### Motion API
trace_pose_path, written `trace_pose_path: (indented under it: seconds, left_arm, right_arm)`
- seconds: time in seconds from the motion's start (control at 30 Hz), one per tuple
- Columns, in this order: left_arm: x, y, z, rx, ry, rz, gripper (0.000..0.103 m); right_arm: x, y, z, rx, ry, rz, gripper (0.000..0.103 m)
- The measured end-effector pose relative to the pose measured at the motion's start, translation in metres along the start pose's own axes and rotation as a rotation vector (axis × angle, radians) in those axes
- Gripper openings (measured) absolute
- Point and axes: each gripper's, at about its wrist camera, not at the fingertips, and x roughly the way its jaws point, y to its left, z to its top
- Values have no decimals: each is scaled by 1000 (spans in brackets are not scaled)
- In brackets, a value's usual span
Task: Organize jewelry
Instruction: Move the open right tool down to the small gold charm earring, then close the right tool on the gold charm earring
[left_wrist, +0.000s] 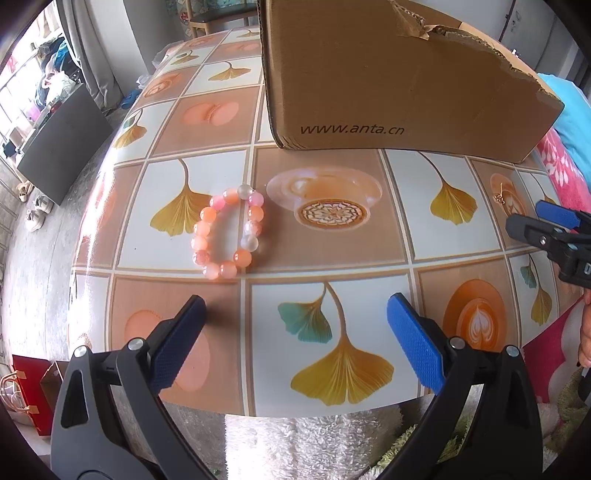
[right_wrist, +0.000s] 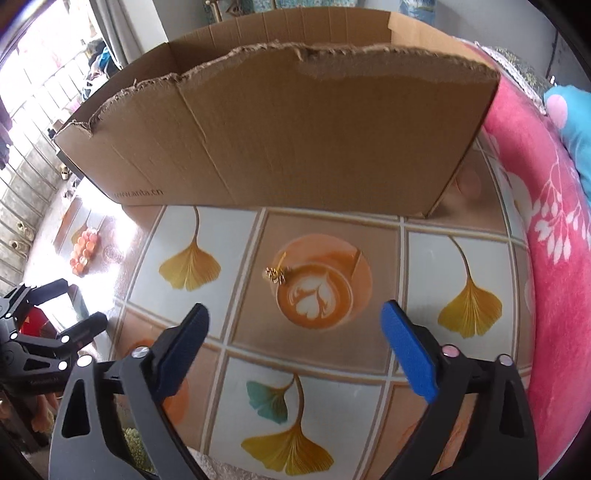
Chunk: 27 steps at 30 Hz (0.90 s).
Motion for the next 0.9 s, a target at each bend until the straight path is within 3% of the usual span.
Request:
trace_pose_path:
  seconds: [0.33, 0.63, 0.7, 0.9]
  left_arm:
    - [-1, 0, -2, 16, -17, -6, 95]
    - [-2, 0, -3, 34, -40, -13, 95]
    - [-2, 0, -4, 37, -45, -16, 95]
    - [-4, 0, -7, 74, -75, -31, 95]
  right_arm:
    - [10, 27, 14, -67, -52, -52, 45]
    - [11, 42, 19, -88, -74, -21, 18]
    - [9, 39, 15, -86, -76, -6, 8]
    - [2, 27, 11, -58, -82, 26, 6]
